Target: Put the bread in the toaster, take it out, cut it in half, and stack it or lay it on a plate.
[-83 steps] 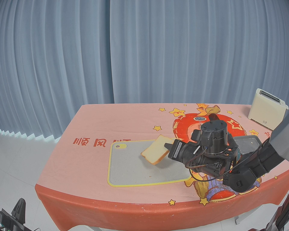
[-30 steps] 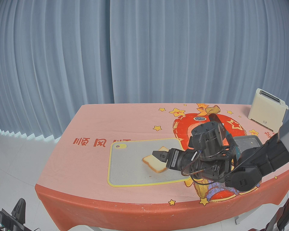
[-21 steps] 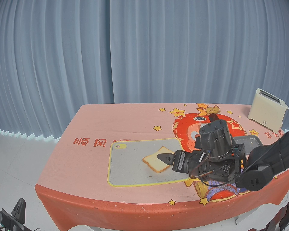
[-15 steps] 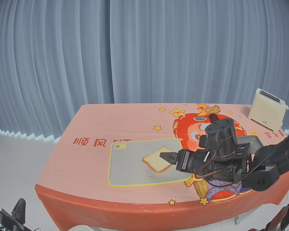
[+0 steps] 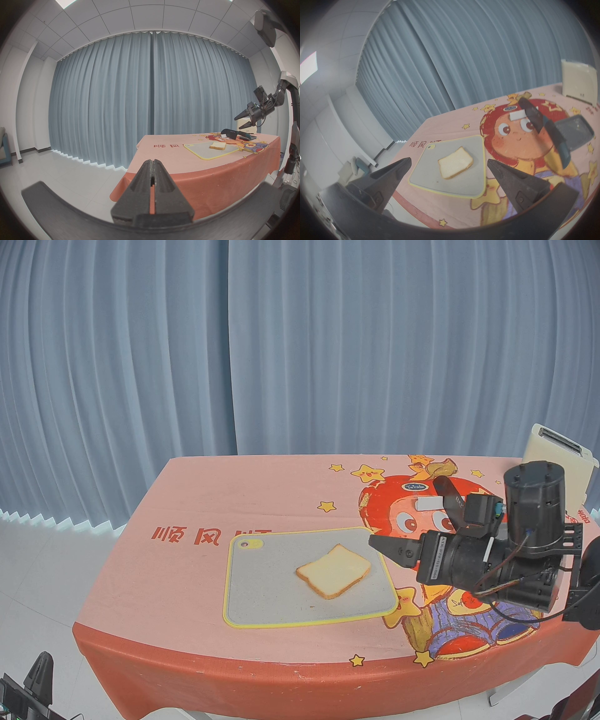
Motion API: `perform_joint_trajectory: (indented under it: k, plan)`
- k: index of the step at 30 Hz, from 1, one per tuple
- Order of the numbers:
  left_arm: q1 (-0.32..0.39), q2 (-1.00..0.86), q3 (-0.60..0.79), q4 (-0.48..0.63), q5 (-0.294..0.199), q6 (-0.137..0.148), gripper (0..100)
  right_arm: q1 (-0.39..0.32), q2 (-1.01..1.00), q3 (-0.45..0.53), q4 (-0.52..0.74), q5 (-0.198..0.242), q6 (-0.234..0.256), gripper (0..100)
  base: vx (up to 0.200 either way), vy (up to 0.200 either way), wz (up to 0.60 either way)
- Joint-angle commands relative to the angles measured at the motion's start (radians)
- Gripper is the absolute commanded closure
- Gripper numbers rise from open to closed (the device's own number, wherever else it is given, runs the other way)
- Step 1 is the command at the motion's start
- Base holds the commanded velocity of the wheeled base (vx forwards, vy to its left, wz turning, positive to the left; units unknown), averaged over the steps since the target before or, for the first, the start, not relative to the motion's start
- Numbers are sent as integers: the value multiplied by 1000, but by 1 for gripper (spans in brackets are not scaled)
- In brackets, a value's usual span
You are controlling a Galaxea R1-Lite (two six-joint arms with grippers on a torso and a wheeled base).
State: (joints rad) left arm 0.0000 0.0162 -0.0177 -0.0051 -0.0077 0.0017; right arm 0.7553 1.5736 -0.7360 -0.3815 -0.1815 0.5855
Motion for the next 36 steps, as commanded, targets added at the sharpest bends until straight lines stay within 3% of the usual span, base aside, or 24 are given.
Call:
perform_joint_trajectory:
  k: [1,5,11,15,17,20,36]
  plan:
    - [0,-16,18,-1,0,0,100,-36,-99,41,-5,0,-76,0,0,0,0]
    - [0,-16,18,-1,0,0,100,-68,-138,72,-19,2,-162,0,0,0,0]
    - [0,-16,18,-1,0,0,100,-93,-165,107,-27,-1,-234,0,0,0,0]
    - [0,-16,18,1,0,0,100,-91,-178,109,-28,-19,-234,0,0,0,0]
    - [0,-16,18,-1,0,0,100,-83,-193,112,-28,-67,-230,0,0,0,0]
    - [0,-16,18,-1,0,0,100,-74,-211,119,-28,-98,-225,0,0,0,0]
    - [0,-16,18,-1,0,0,100,-77,-176,159,-347,-112,-227,0,0,0,0]
